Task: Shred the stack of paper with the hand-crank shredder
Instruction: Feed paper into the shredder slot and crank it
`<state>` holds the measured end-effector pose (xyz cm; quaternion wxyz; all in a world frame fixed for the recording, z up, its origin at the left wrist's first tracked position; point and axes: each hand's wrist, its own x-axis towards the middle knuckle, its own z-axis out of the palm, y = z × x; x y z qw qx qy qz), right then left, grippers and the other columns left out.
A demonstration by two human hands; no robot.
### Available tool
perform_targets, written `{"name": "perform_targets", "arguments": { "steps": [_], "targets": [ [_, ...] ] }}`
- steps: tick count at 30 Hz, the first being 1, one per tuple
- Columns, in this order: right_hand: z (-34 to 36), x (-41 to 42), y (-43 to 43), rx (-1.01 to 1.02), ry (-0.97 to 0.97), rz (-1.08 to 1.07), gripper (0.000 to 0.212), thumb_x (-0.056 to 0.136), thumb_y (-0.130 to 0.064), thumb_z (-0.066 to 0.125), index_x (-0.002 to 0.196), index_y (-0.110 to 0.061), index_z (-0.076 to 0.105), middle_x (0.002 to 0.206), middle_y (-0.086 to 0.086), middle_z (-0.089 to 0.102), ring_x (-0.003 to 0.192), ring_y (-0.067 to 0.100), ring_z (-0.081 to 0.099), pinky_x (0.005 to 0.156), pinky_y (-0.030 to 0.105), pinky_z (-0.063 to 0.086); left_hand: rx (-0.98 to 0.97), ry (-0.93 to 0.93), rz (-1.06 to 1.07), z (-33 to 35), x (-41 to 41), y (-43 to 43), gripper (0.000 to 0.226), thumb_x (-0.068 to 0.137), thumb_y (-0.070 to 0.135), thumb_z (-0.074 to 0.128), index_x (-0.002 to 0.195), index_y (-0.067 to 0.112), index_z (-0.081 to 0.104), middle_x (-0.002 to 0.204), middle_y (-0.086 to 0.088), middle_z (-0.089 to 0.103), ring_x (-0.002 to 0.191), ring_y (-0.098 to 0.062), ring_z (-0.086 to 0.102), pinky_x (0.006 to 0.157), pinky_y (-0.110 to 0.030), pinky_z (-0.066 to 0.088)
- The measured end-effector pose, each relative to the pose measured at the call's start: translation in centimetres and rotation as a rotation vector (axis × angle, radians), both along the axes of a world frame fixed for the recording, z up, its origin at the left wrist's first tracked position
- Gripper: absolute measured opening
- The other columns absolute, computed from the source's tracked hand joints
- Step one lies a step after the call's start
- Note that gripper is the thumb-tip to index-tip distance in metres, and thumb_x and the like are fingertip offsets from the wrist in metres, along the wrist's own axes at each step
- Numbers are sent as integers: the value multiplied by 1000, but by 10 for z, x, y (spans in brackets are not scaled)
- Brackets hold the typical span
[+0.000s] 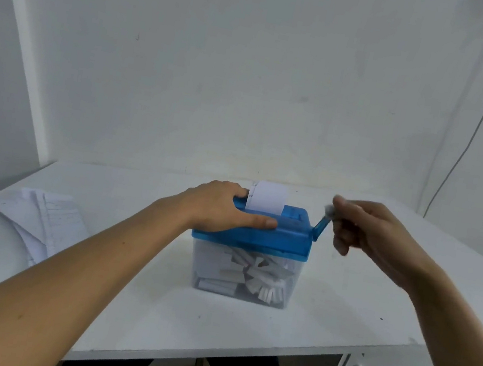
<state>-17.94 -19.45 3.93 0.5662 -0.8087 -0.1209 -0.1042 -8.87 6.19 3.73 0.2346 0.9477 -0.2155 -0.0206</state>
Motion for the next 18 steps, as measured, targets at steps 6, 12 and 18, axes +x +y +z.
{"name": "perform_targets", "arguments": {
  "steps": [6,12,18],
  "targets": [
    [-10,55,7,174,-100,-223,32,100,-38,58,99,-6,56,90,9,64,62,16,58,60,30,51,-60,-22,-11,-3,-2,0,105,52,94,52,141,39,54,142,12,57,114,-15,54,104,-39,48],
    [-22,72,13,287,-188,-311,27,98,-28,64,80,-12,52,76,4,65,68,13,59,60,26,53,2,-82,-43,-6,1,2,102,55,100,52,140,44,53,134,16,59,111,-13,55,99,-37,50],
    [-68,88,12,187,59,-397,29,101,-27,57,79,-9,52,73,10,61,65,23,56,61,38,54,0,-99,-59,-7,1,3,94,54,97,60,136,50,53,129,21,60,110,-11,58,97,-37,52]
  ]
}}
